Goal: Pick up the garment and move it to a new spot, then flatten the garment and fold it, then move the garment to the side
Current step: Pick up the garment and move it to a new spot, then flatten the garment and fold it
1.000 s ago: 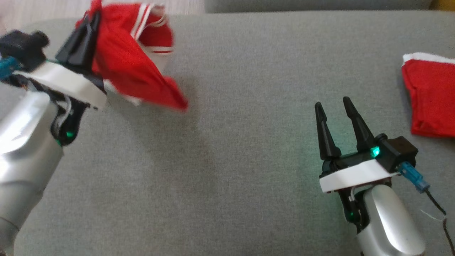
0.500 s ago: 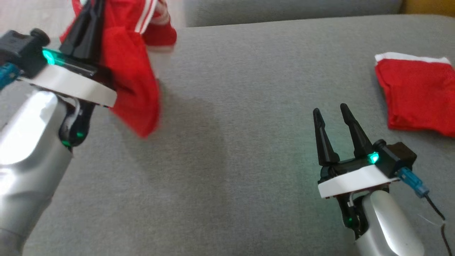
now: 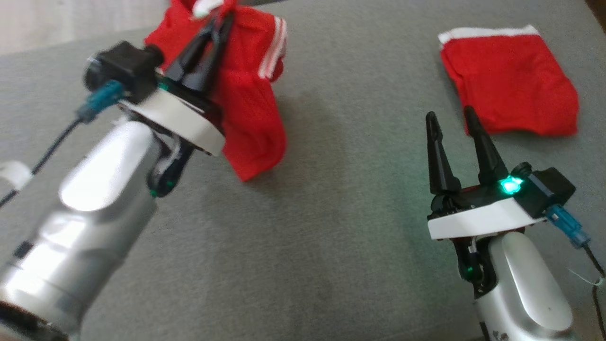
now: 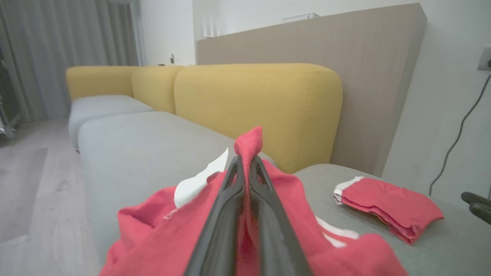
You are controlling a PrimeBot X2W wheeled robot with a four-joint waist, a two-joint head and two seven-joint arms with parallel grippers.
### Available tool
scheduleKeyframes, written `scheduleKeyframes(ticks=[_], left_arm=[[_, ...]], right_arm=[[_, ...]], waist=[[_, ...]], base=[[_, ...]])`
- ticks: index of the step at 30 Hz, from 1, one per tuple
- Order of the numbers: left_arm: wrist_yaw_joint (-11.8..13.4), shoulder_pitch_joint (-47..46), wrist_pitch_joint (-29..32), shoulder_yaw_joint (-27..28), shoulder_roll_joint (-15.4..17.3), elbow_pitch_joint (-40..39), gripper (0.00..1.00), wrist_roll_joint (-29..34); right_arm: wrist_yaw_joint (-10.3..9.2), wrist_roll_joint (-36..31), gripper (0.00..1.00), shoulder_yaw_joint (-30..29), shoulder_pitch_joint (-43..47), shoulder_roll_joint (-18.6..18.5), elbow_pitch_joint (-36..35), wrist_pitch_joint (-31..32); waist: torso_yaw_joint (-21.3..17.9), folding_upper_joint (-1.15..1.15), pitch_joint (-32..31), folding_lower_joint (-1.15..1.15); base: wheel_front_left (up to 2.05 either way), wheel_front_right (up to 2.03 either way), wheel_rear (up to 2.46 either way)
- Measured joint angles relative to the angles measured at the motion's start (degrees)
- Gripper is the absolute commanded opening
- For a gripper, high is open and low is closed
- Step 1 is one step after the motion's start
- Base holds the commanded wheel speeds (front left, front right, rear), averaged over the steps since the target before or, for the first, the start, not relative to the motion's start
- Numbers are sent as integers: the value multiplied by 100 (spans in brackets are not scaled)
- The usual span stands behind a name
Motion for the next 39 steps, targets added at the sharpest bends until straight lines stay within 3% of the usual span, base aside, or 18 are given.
scheduleKeyframes(ticks=[4, 8, 14, 20, 24, 29, 34, 39], left_arm=[[-34, -6, -40, -42, -247, 486, 100, 0], [-59, -9, -190, 90, -224, 770, 100, 0], [26, 232, -259, 911, 109, 556, 100, 100], [185, 1805, -266, 1883, 248, -249, 100, 377], [313, 3114, -266, 2495, 27, -801, 100, 539], [348, 4340, -266, 3000, -511, -1419, 100, 880], [166, 4550, -266, 3296, -775, -1600, 100, 1188], [15, 4441, -266, 3360, -979, -1566, 100, 1380]], right_arm=[[1, 10, 100, -32, -2, 0, -26, 0], [0, -2, 100, -123, -2, 0, -51, 0], [1, -210, 100, -200, 19, 0, -13, -1], [1, -354, 100, -204, 198, 1, 203, 0], [1, -353, 100, -167, 442, 1, 427, 0], [1, -356, 100, -175, 604, 2, 617, 0], [1, -474, 100, -237, 543, 4, 726, 0], [0, -617, 100, -303, 9, 4, 1439, 42]], waist=[[-202, 0, 147, 0], [-171, 0, 180, 0], [219, 0, 11, 0], [712, 0, -323, -1], [1047, 0, -595, -2], [1450, 0, -854, -2], [1765, 0, -948, -2], [1988, 0, -853, -1]], base=[[0, 0, 0], [0, 0, 0], [0, 0, 0], [0, 0, 0], [0, 0, 0], [0, 0, 0], [0, 0, 0], [0, 0, 0]])
